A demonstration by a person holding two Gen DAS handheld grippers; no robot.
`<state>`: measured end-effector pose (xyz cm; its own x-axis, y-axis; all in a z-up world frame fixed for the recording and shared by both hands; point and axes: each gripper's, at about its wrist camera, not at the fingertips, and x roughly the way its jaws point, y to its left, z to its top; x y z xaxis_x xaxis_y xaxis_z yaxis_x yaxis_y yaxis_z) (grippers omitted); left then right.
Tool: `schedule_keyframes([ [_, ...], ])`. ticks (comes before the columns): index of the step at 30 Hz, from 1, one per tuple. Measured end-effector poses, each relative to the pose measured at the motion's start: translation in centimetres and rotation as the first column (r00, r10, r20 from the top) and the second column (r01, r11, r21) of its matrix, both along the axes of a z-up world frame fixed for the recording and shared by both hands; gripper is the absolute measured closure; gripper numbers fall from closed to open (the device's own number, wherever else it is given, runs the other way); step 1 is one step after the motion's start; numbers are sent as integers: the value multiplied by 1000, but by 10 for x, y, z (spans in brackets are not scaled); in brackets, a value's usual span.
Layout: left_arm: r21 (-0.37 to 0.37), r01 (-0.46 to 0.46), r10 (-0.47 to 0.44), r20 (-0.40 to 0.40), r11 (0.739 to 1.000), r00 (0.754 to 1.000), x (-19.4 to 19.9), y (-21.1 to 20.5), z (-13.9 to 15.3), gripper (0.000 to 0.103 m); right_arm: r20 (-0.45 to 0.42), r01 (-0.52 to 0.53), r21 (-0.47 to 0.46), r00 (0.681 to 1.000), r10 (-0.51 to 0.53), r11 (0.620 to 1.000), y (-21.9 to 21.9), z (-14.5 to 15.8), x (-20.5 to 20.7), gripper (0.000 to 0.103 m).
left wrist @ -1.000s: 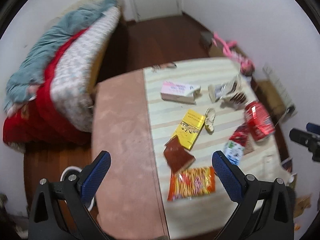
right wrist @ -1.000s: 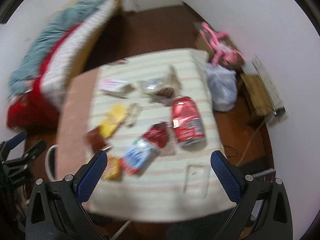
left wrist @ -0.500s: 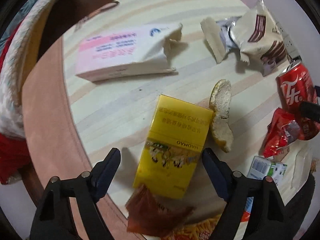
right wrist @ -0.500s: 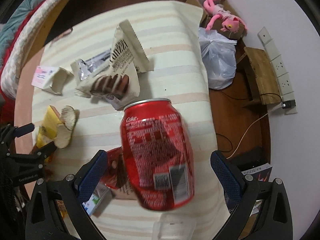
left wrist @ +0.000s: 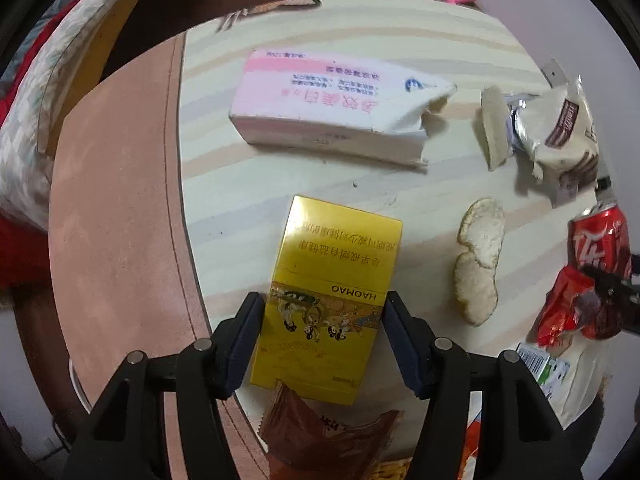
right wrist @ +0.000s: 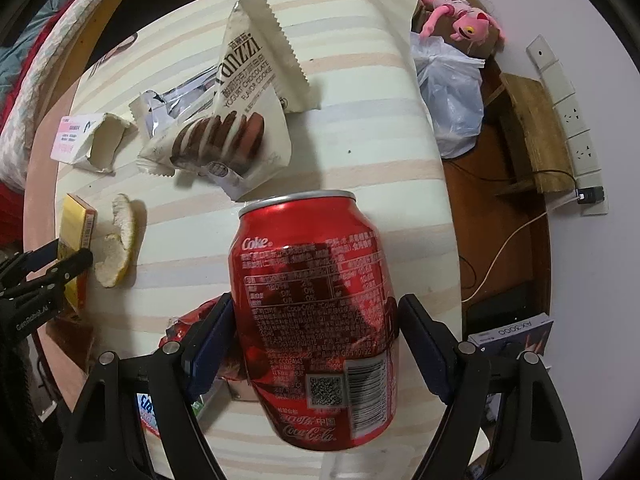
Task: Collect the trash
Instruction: 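Grasp the yellow box with the left tool while the right tool grasps the red Coke can, then lift the yellow box with the left tool while the right tool lifts the Coke can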
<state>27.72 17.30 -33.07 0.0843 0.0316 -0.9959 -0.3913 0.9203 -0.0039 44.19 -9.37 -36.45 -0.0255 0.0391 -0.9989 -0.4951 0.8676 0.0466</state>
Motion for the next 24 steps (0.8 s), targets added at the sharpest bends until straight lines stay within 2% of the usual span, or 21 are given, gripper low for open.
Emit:
schedule_keyframes([
  [8, 42, 30, -31, 8, 999, 999, 10, -8, -2, 45, -12, 1, -40, 1000, -1, 999, 4, -17, -1, 21],
  [9, 50, 35, -35, 12, 998, 999, 10, -17, -17, 46, -6, 2, -44, 1000, -2, 999, 4, -17, -1, 22],
  [15, 81, 34, -35, 11, 996, 999, 13, -29, -17, 47, 20, 4, -52, 1000, -3, 999, 3, -13, -3, 23],
  [17, 124, 30, -34, 27, 992, 999, 13, -35, -7, 47, 36, 2, -46, 999, -1, 999, 3, -7, -7, 24],
  [20, 150, 12, -21, 61, 989, 998, 11, -42, 11, 47, 78, 10, -18, 997, -9, 1000, 0, 10, -14, 24],
  [24, 215, -30, -3, 153, 976, 988, -2, -51, 57, 47, 155, 9, 18, 988, -12, 1000, -4, 41, -28, 24],
])
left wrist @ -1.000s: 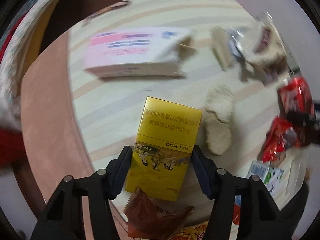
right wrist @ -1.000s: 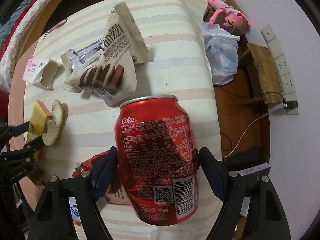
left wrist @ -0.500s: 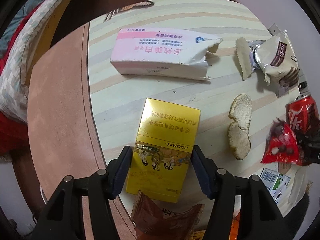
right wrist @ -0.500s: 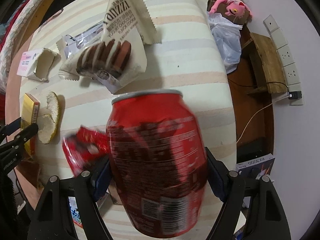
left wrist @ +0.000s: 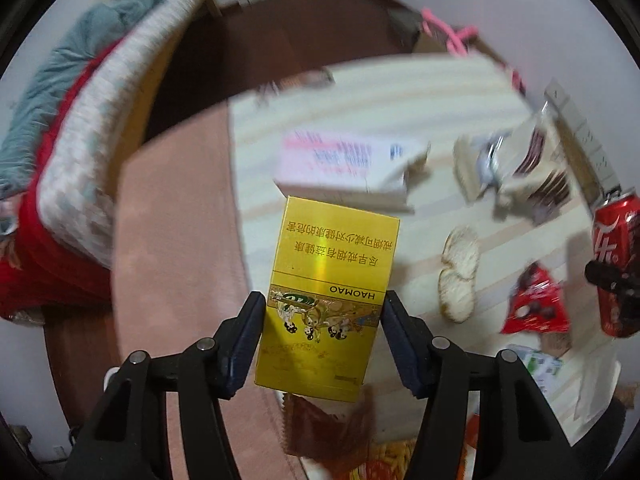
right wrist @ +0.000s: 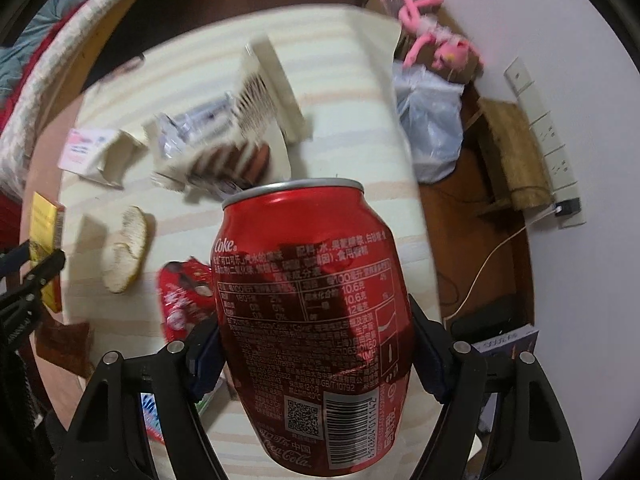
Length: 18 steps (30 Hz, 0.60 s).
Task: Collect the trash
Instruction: 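Lift the yellow box with the left tool while the right tool lifts the Coke can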
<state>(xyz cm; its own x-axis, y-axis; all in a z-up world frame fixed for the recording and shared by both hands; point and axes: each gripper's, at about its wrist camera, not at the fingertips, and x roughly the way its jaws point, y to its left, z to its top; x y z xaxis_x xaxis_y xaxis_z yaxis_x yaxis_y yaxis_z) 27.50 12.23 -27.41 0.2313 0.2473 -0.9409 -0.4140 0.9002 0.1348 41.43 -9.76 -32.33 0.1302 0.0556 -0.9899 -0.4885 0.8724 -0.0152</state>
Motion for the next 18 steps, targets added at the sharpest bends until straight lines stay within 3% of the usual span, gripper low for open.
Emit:
schedule_keyframes([
  [3, 34, -29, 26, 92, 999, 995, -19, -9, 41, 47, 51, -3, 51, 999, 1, 999, 0, 30, -19, 24],
  [9, 37, -98, 86, 257, 994, 963, -83, -23, 111, 47, 104, -45, 159, 994, 28, 986, 12, 85, -73, 24],
  [13, 13, -137, 125, 331, 990, 935, -133, -15, 140, 47, 103, -79, 243, 993, 55, 967, 28, 113, -119, 24],
  [18, -6, -194, 182, 384, 981, 905, -203, 15, 154, 47, 111, -157, 319, 986, 127, 935, 65, 139, -187, 24],
])
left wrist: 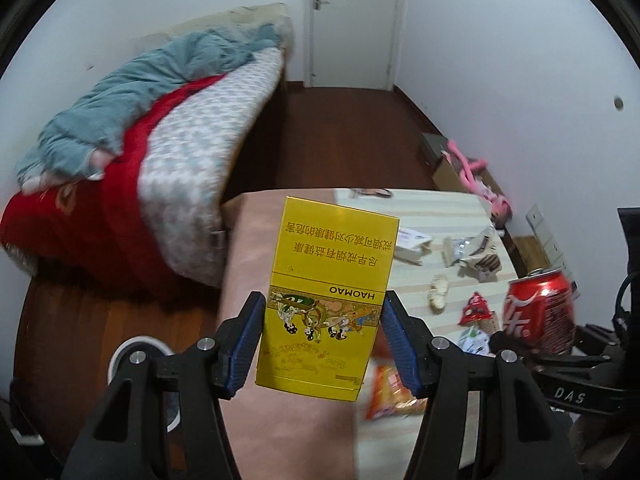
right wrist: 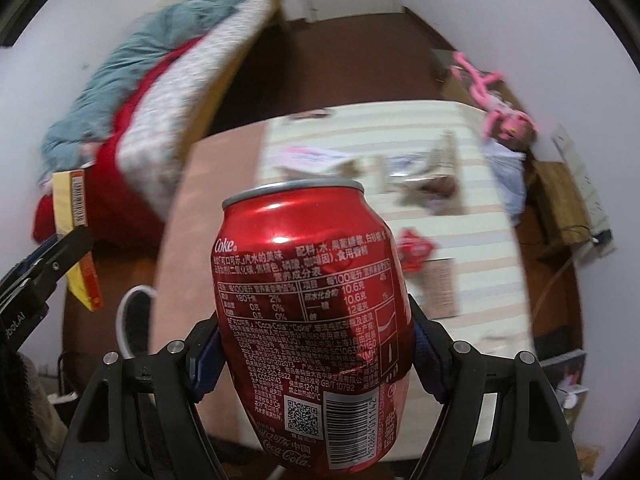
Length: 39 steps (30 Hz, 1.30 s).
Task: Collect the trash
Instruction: 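Lift the yellow box with the left tool while the right tool lifts the Coke can, then drop the yellow box from the left tool while the right tool drops the can into the bin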
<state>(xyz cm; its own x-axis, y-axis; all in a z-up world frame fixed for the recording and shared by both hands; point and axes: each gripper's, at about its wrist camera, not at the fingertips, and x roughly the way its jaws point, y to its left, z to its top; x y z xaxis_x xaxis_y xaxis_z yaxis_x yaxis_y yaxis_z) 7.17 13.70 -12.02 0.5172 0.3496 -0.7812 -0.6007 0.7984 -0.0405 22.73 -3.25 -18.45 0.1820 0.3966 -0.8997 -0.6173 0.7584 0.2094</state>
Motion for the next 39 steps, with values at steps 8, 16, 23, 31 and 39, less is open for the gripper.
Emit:
schedule_keyframes([
  [8, -31, -152, 153, 12, 988, 988, -119, 78, -6, 47, -38, -182, 56, 982, 184, 982, 106, 5, -120, 24],
  [16, -155, -345, 337, -76, 926, 938, -216, 175, -78, 48, -139, -373, 17, 918, 372, 928, 243, -57, -220, 24],
  [23, -417, -455, 415, -187, 787, 890, -271, 259, -193, 47, -281, -470, -80, 857, 433, 879, 349, -166, -265, 24],
  [31, -526, -565, 488, -293, 636, 822, -302, 315, -285, 15, -392, -511, -152, 817, 423, 846, 423, -264, -286, 23],
  [39, -372, -656, 562, -339, 657, 755, -326, 312, -286, 3, -412, -553, -172, 792, 451, 815, 457, -296, -296, 3],
])
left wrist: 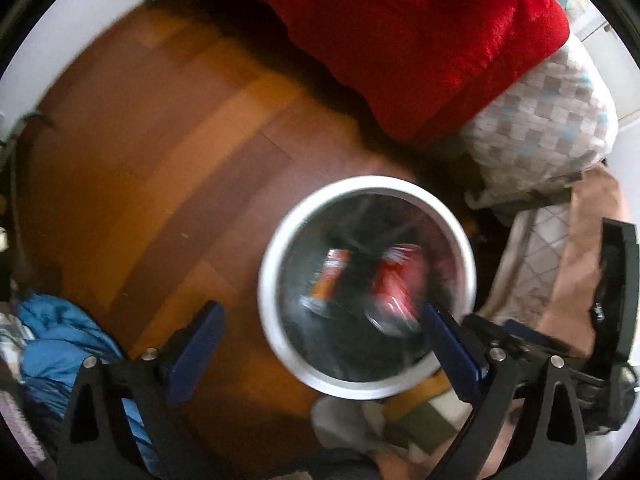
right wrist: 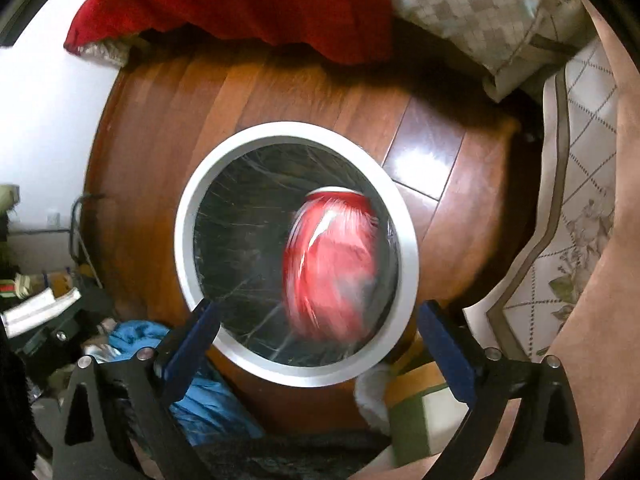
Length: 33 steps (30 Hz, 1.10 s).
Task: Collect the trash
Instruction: 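Drop the yellow box from the left tool while the right tool drops the can into the bin, then swing both tools back toward the table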
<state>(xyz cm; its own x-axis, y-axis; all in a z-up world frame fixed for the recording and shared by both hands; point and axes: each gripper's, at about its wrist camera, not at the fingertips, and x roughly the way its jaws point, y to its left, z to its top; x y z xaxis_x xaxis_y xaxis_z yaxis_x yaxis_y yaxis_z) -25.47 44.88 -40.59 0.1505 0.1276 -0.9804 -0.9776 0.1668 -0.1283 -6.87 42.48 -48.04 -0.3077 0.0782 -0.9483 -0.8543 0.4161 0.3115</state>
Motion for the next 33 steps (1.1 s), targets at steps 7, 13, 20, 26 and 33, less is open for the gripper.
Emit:
schedule_keyframes([
  [7, 68, 10, -5, -73, 998, 997, -7, -30, 19, 3, 164, -58, 14, 985, 55, 998, -32, 28, -2, 0],
  [13, 123, 55, -42, -102, 991, 994, 1, -56, 44, 3, 234, -76, 22, 970, 69, 997, -65, 49, 6, 0],
  [20, 168, 86, -70, -99, 982, 993, 9, -80, 75, 3, 236, -90, 72, 969, 71, 993, -92, 84, 6, 0],
  [26, 231, 93, -71, -105, 968, 992, 9, -104, 113, 3, 241, -82, 140, 970, 46, 987, -114, 126, 6, 0],
  [33, 321, 102, -77, -88, 941, 993, 13, -135, 167, 3, 193, -45, 257, 981, -6, 965, -147, 196, 12, 0],
])
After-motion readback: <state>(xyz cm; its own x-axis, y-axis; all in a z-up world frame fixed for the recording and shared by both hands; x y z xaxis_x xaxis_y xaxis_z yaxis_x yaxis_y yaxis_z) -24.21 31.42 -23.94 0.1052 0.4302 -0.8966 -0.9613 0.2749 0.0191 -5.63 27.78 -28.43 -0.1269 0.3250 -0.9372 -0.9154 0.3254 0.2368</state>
